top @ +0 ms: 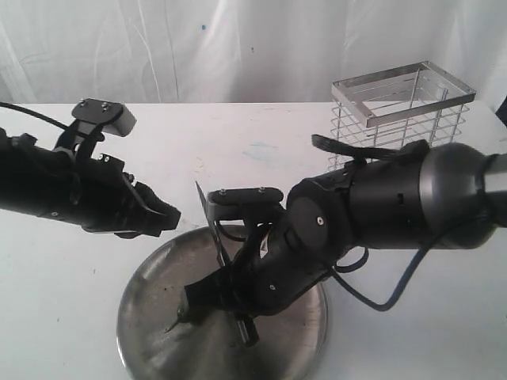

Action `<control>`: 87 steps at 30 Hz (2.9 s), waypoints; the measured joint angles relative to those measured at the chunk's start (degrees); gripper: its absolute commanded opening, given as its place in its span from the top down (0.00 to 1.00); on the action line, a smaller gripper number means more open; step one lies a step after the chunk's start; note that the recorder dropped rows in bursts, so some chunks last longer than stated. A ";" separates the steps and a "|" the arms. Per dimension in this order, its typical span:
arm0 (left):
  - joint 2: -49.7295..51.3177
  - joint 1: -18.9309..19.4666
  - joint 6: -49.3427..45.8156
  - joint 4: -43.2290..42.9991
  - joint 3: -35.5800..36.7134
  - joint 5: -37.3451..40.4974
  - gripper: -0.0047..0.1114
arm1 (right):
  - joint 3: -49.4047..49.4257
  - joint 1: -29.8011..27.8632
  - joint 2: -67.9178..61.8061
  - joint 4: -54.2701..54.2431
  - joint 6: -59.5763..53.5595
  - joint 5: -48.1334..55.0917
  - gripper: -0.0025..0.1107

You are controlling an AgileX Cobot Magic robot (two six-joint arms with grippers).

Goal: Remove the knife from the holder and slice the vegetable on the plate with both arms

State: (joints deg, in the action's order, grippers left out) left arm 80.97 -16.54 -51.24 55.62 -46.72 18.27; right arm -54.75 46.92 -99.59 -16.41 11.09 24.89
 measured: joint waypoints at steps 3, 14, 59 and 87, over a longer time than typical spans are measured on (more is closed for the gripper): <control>-3.47 0.00 0.15 1.92 1.81 0.13 0.64 | 0.00 0.00 -1.83 -0.15 0.00 -0.02 0.78; -26.93 0.00 7.07 2.61 14.21 -1.22 0.68 | 2.84 0.54 0.21 -0.14 -0.11 -6.54 0.65; -55.49 0.00 11.33 2.83 21.73 2.10 0.96 | 53.42 -2.05 76.92 0.45 -16.19 -31.35 0.98; -55.49 0.00 11.33 2.83 21.73 2.10 0.96 | 54.37 -16.91 98.34 0.79 -15.61 -12.69 0.98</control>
State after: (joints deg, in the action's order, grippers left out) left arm 25.48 -16.54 -39.90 58.46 -25.00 20.37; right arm -0.39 30.00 -1.24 -15.62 -4.52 12.20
